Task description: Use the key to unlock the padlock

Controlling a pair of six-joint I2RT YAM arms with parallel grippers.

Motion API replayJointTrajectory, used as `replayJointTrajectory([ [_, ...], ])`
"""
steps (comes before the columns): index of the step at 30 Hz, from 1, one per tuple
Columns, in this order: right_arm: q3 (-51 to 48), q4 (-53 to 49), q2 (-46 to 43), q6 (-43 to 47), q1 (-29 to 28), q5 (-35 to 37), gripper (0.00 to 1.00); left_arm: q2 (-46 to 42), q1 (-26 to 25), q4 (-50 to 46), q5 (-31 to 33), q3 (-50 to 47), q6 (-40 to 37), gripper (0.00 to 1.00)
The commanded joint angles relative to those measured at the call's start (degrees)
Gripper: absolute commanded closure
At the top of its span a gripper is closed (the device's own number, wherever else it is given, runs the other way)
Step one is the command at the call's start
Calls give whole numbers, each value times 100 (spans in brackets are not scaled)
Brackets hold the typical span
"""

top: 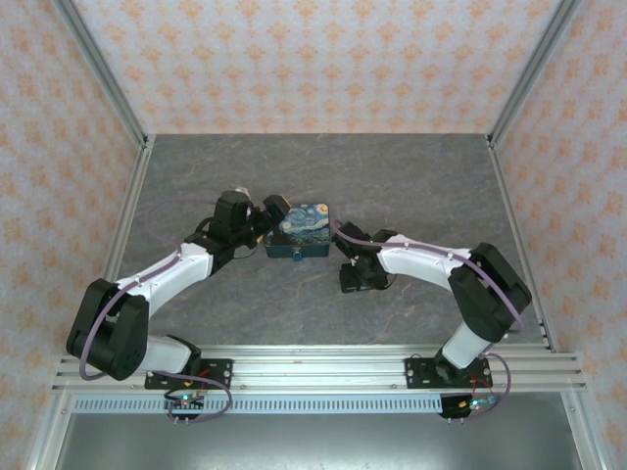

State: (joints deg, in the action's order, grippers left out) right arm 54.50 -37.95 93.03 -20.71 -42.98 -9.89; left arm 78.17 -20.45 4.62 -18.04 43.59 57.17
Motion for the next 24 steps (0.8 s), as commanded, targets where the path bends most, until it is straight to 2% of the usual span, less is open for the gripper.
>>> replayJointTrajectory([
  [1,75,-233,-87,56,-35,145,44,73,52,135,-30,-1,23,0],
  [19,484,-368,545,427,-35,155,50,71,50,164,-9,-19,23,0],
  [24,440,-283,646,385,-35,161,60,94,50,197,-16,-18,45,0],
])
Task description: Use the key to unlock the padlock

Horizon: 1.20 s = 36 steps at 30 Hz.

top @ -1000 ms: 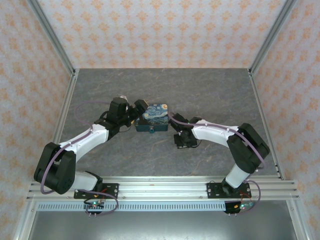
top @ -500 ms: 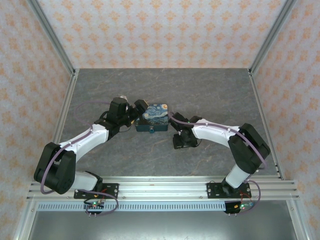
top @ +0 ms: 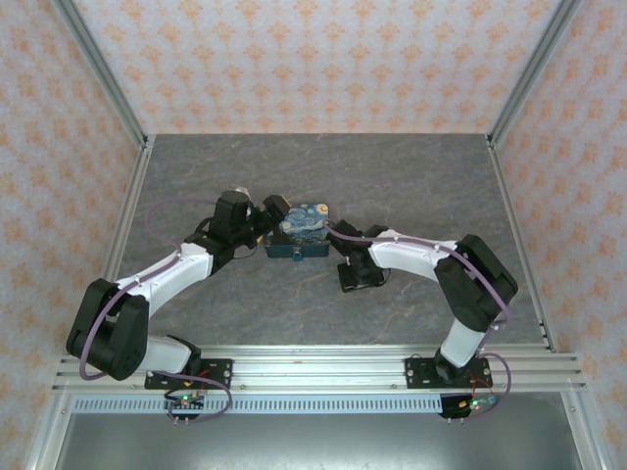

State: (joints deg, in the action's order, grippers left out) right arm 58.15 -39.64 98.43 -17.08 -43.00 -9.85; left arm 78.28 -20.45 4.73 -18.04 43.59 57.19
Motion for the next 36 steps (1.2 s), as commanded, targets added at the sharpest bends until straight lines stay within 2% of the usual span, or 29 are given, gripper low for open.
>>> replayJointTrajectory([
  [1,59,-62,140,-6,-33,159,63,87,50,188,-18,-26,38,0],
  [6,-5,220,241,-219,-33,168,79,76,50,186,-7,-34,42,0],
  [15,-19,447,179,-616,-33,93,100,56,50,164,-11,-34,29,0],
  [36,-609,756,-694,-964,-33,-97,100,38,50,165,-19,-40,20,0],
])
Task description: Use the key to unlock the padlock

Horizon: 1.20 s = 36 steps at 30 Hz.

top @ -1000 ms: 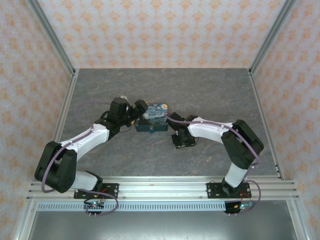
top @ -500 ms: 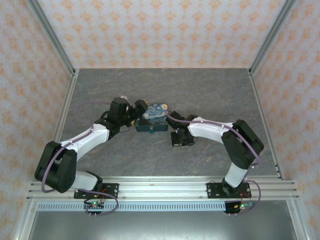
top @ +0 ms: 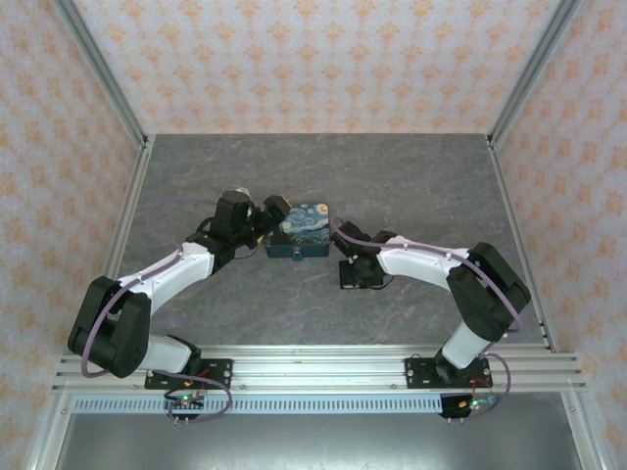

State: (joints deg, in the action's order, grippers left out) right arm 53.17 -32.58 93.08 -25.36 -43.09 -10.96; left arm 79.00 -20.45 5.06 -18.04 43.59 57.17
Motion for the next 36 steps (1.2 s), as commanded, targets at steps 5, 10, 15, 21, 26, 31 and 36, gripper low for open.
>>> replayJointTrajectory([
  [5,-218,98,-211,-130,-26,-158,100,-48,47,115,-15,-46,23,0],
  [10,-343,205,-415,-213,-24,-291,100,-85,50,105,-50,-54,31,0],
  [15,-390,334,-635,-346,-28,-380,100,-142,43,-68,-155,23,-21,0],
  [21,-434,409,-744,-391,1,-415,100,-187,-23,-304,-336,106,-22,0],
  [26,-519,510,-739,-403,79,-476,100,-175,-112,-349,-365,123,-8,0],
  [31,-569,354,-528,-206,108,-527,100,-106,-152,-367,-351,180,-22,0],
  [36,-444,57,-222,111,108,-829,100,-25,-178,-352,-363,206,-20,0],
])
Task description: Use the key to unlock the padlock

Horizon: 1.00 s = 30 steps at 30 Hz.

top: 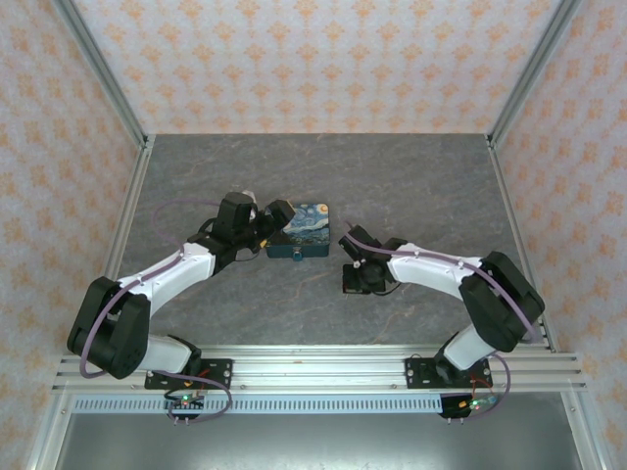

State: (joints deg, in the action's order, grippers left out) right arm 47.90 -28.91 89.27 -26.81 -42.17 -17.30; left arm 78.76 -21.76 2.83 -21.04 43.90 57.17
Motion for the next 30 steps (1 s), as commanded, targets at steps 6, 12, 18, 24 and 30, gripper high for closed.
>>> replayJointTrajectory([
  [6,176,-456,139,337,-1,-140,65,22,-48,-91,-43,152,5,0],
  [12,238,-483,6,130,3,95,63,33,-45,-51,-41,127,23,0],
  [18,0,-163,-228,-766,-1,397,60,25,-48,3,-18,93,48,0],
  [24,-222,157,-363,-1626,-78,633,59,25,-43,97,4,38,92,0],
  [30,-231,251,-231,-2216,-198,805,59,-1,-47,164,16,-16,84,0],
])
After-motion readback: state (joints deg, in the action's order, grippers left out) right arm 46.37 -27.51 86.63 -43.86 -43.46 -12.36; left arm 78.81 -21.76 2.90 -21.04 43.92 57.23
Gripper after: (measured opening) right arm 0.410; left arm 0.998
